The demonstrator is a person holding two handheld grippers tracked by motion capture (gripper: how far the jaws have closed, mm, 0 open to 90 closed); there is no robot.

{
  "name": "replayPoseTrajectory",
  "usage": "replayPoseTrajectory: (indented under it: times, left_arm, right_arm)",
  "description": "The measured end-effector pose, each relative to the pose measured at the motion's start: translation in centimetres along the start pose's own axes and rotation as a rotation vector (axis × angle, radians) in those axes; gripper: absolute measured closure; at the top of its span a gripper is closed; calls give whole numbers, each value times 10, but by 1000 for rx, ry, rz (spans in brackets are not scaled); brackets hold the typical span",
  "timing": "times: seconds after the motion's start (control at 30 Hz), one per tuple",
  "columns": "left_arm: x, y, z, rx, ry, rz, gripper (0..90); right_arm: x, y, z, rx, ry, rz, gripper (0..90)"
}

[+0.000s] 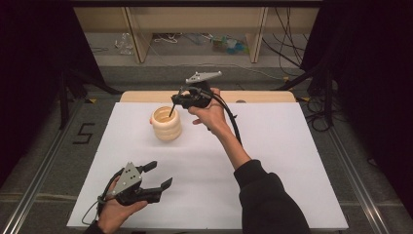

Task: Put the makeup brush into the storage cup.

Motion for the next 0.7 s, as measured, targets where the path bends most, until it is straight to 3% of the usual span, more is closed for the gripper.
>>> replayPoseTrajectory:
  times: [0.2,0.5,0.7]
  left_arm:
    - [0,0,0,1,-1,2,241]
    - [0,0,1,2,0,3,241]
    - [-1,0,0,3,2,4,241]
  right_arm:
    - [3,6,3,12,12,4,853]
    - [-1,17,2,17,-21,-19,853]
    - [3,24,1,16,-13,-25,853]
Point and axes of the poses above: each handheld gripper's, and its own axes: y roughly forward along the jaws, x roughly out of its underside, z roughly to its right, the point moved 3 cm from there along y, roughly forward along the jaws, and after that the axes turned 5 degrees about z, right-handed, at the moved point
